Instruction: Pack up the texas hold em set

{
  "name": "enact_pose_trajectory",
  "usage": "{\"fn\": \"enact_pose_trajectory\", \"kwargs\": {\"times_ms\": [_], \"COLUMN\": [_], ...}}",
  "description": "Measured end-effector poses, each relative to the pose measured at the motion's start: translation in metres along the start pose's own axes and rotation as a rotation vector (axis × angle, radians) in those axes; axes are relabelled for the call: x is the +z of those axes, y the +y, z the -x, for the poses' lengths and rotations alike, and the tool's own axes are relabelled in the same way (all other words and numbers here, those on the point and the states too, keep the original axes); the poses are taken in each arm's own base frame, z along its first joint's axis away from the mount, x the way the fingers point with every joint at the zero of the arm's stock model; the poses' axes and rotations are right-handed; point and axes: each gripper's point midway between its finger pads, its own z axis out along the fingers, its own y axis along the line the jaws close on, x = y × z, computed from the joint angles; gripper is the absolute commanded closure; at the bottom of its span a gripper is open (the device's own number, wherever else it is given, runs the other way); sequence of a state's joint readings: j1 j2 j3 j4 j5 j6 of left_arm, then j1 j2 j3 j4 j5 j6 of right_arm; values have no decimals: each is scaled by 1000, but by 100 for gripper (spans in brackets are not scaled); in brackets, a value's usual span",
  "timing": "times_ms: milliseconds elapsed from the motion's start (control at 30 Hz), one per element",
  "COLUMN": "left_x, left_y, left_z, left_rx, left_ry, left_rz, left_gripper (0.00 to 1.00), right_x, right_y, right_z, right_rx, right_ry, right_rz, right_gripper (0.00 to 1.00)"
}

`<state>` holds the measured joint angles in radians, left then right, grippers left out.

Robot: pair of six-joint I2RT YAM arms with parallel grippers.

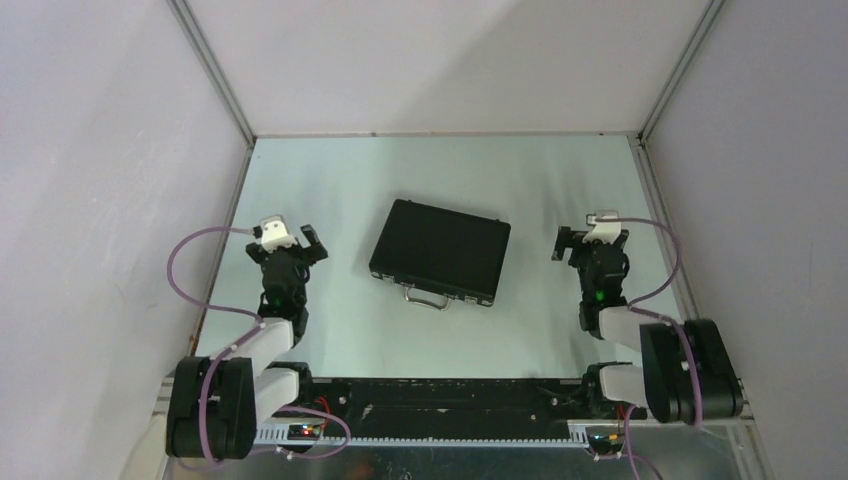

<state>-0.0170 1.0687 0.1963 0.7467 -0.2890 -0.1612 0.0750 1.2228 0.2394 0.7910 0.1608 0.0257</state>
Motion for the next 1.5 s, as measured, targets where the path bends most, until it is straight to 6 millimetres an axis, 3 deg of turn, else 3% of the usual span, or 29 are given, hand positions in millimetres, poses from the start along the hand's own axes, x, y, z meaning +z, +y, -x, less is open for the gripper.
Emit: {"fn": "enact_pose_trajectory", "kwargs": {"times_ms": [167, 500, 600, 800, 1000, 1500], "left_x": [0, -18, -13, 6, 14, 14], "left_y": [-3, 6, 8, 15, 12, 12], "left_z": [1, 19, 16, -20, -6, -6], "left_rx": [-7, 25, 52, 104, 100, 100], "left_ry": [-5, -127, -131, -15, -47, -48], "left_rz": [-17, -13, 0, 25, 21, 20], "left_gripper": [0, 0, 0, 0, 0, 0], "right_x": [-1, 4, 4, 5, 6, 7], "right_y": [-8, -10, -13, -14, -14, -15], "right_z": [-38, -23, -22, -21, -19, -17], "right_rx": [-7, 12, 15, 24, 27, 28], "right_ry": [56, 1, 0, -2, -7, -10], "right_rz": [-40, -53, -58, -56, -52, -54], "right_gripper": [0, 0, 0, 0, 0, 0]}}
